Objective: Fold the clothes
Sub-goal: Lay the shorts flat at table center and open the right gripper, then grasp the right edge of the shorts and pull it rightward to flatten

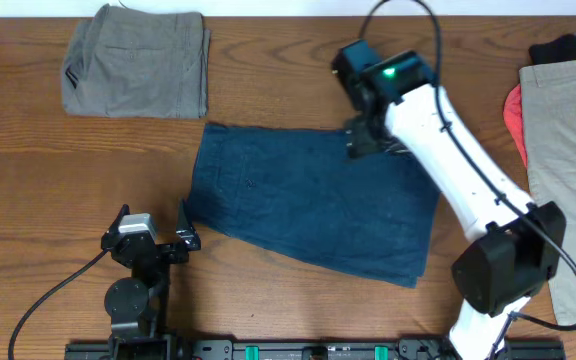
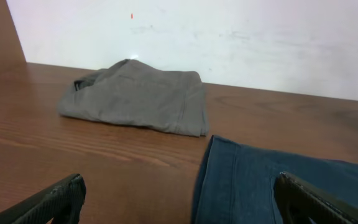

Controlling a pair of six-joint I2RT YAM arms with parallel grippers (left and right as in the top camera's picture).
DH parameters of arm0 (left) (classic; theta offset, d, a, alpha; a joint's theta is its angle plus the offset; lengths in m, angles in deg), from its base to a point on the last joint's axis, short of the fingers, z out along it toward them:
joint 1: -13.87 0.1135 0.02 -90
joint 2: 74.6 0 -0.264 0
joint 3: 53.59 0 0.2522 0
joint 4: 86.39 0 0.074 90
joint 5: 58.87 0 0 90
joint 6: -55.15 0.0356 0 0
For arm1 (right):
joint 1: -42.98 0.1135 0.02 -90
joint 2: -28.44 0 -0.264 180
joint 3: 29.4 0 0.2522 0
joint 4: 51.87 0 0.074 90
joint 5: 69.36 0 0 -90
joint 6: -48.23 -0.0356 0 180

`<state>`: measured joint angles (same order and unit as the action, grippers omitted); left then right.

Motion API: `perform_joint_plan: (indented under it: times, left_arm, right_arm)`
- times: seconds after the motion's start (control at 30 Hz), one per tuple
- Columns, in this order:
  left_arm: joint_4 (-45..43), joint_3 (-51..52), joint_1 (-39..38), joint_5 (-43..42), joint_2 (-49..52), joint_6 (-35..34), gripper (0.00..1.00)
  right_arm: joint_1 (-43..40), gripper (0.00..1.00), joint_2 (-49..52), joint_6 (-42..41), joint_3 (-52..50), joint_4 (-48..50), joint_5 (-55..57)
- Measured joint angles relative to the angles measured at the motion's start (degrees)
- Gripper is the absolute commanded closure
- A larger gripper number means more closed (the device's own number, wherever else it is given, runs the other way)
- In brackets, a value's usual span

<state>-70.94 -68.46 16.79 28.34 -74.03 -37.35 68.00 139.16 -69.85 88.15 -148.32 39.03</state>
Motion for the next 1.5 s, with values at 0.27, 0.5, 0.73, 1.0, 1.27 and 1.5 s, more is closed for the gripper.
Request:
perform_joint_plan:
  times: [0.27,0.5,0.73,1.0,1.27,1.5]
  left_arm:
    - [0.0,0.0,0.0,0.0,0.0,0.0,0.02]
    - [0.0,0.0,0.0,0.0,0.0,0.0,0.02]
    - [0.0,0.0,0.0,0.0,0.02,0.0,0.02]
    - [0.0,0.0,0.0,0.0,0.0,0.0,0.02]
    - [0.0,0.0,0.0,0.0,0.0,0.0,0.02]
    - [0.0,0.0,0.0,0.0,0.0,0.0,0.02]
  right_arm:
    - [-13.66,0.01,0.02,3.69,-13.77,10.91,-1.7]
    - [-20.52,0.01,0.02,14.34,-24.17,23.04,-12.04]
    - [-22.62,0.15,0.02,22.67,-30.14,31.15,-18.03]
    - [-23.19,0.33,-0.46,25.7,-35.95,38.69,-18.95]
    - [-23.19,0.93,-1.14,26.03,-37.2,43.28,-20.35]
    - [-23.19,0.98,-1.16,24.44,-37.53,47.89,-18.95]
